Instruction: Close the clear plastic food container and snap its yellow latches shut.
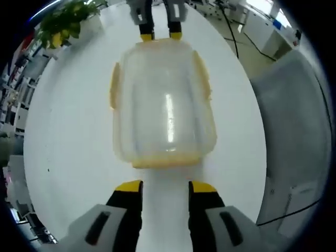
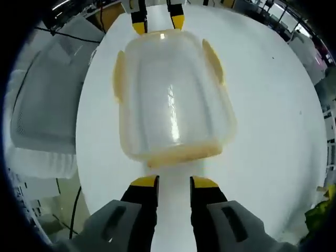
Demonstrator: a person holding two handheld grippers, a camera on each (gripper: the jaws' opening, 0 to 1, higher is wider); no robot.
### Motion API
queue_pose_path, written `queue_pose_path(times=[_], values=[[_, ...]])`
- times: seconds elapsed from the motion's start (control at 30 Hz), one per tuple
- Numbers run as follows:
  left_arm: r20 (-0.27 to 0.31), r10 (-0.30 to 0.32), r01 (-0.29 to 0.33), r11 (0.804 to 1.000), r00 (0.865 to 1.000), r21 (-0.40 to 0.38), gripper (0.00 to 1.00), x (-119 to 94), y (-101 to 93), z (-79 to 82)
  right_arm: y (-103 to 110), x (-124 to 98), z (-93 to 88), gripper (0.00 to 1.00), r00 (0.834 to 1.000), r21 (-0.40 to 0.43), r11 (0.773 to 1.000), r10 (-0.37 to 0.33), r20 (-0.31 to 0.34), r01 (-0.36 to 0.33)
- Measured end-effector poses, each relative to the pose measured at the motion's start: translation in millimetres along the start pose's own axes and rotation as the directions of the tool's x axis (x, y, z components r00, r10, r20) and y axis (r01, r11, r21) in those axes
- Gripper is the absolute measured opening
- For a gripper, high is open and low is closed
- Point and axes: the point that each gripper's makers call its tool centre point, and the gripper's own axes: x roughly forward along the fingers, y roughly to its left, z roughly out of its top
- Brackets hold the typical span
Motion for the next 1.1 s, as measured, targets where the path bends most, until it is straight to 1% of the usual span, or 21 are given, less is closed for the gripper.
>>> queue_pose_path(times=[0.1,0.2,0.3,0.33,0.37,0.4,0.47,0.5,0.53,0.57,0.6,0.63,0.67,0.7,0.73,0.77,0.83,0.87,1.0,1.07,1.1], values=[[0.032,-0.016,0.019,0.995,0.999,-0.098,0.29,-4.8,-2.3,-7.3,-1.8,-2.1,-6.5,0.22,1.000,0.074,0.997,-0.013,0.028,0.010],[0.126,-0.027,0.058,0.966,0.992,-0.253,0.30,-16.5,-3.9,-5.7,-5.5,-13.3,-14.1,0.30,0.998,0.221,0.975,-0.036,0.056,0.023],[0.245,-0.023,0.122,0.909,0.969,-0.398,0.31,-31.2,-6.6,2.0,-8.3,-32.3,-16.6,0.49,0.995,0.277,0.959,-0.078,0.065,0.057],[0.333,-0.004,0.162,0.880,0.943,-0.447,0.32,-38.1,-8.2,13.4,-6.4,-39.7,-11.1,0.54,0.991,0.343,0.939,-0.074,0.110,0.032],[0.372,-0.006,0.202,0.848,0.928,-0.490,0.34,-43.1,-11.3,18.1,-4.3,-44.9,-6.9,0.57,0.988,0.388,0.922,-0.066,0.140,0.006],[0.435,0.009,0.257,0.795,0.901,-0.549,0.37,-49.9,-11.0,25.1,1.1,-50.3,-2.9,0.52,0.985,0.432,0.901,-0.029,0.168,-0.047],[0.471,0.086,0.290,0.686,0.878,-0.667,0.41,-55.4,0.2,26.6,0.8,-59.4,5.7,0.42,0.973,0.509,0.853,-0.010,0.229,-0.111],[0.464,0.110,0.293,0.643,0.879,-0.707,0.43,-55.8,3.8,24.3,0.5,-64.1,12.8,0.39,0.961,0.579,0.798,0.001,0.275,-0.167],[0.463,0.124,0.308,0.595,0.878,-0.743,0.45,-56.0,5.6,23.8,0.8,-66.6,20.1,0.39,0.947,0.604,0.769,0.009,0.320,-0.211],[0.493,0.136,0.375,0.488,0.859,-0.788,0.47,-57.0,4.6,30.1,-1.3,-69.0,27.5,0.41,0.929,0.633,0.729,0.011,0.370,-0.260],[0.502,0.123,0.429,0.374,0.856,-0.823,0.50,-56.4,0.5,32.7,-3.7,-69.7,32.1,0.45,0.918,0.660,0.691,0.011,0.397,-0.294],[0.527,0.113,0.480,0.290,0.842,-0.828,0.52,-56.8,-2.9,37.3,-6.1,-69.6,36.1,0.47,0.906,0.689,0.649,0.004,0.423,-0.324],[0.566,0.111,0.544,0.179,0.817,-0.820,0.54,-57.4,-6.0,44.9,-6.9,-68.1,41.1,0.49,0.894,0.724,0.586,0.004,0.448,-0.365],[0.574,0.107,0.565,0.108,0.812,-0.818,0.55,-54.4,-9.8,47.9,-6.0,-66.2,45.0,0.48,0.882,0.742,0.533,0.019,0.470,-0.407],[0.572,0.120,0.566,0.086,0.811,-0.820,0.55,-51.7,-8.3,48.9,-4.8,-64.1,46.1,0.46,0.879,0.749,0.509,0.032,0.476,-0.424],[0.555,0.113,0.549,0.085,0.824,-0.832,0.55,-46.9,-8.7,47.2,-4.1,-59.6,46.1,0.44,0.881,0.761,0.485,0.042,0.470,-0.430],[0.495,0.112,0.488,0.080,0.862,-0.869,0.54,-39.2,-8.3,39.6,-6.1,-53.2,44.4,0.42,0.889,0.775,0.473,0.043,0.455,-0.420],[0.476,0.123,0.470,0.073,0.871,-0.879,0.54,-34.8,-1.8,37.4,-7.6,-48.4,43.6,0.42,0.898,0.792,0.456,0.038,0.438,-0.406],[0.468,0.116,0.463,0.069,0.876,-0.884,0.49,-31.1,6.4,40.8,-8.0,-40.9,47.5,0.35,0.904,0.794,0.463,0.039,0.425,-0.393],[0.472,0.105,0.462,0.101,0.876,-0.881,0.41,-30.4,7.4,44.5,-6.9,-39.3,50.9,0.26,0.902,0.791,0.463,0.043,0.430,-0.399],[0.460,0.096,0.452,0.099,0.883,-0.887,0.39,-28.4,6.5,43.6,-6.7,-36.6,49.7,0.26,0.909,0.795,0.468,0.045,0.415,-0.386]])
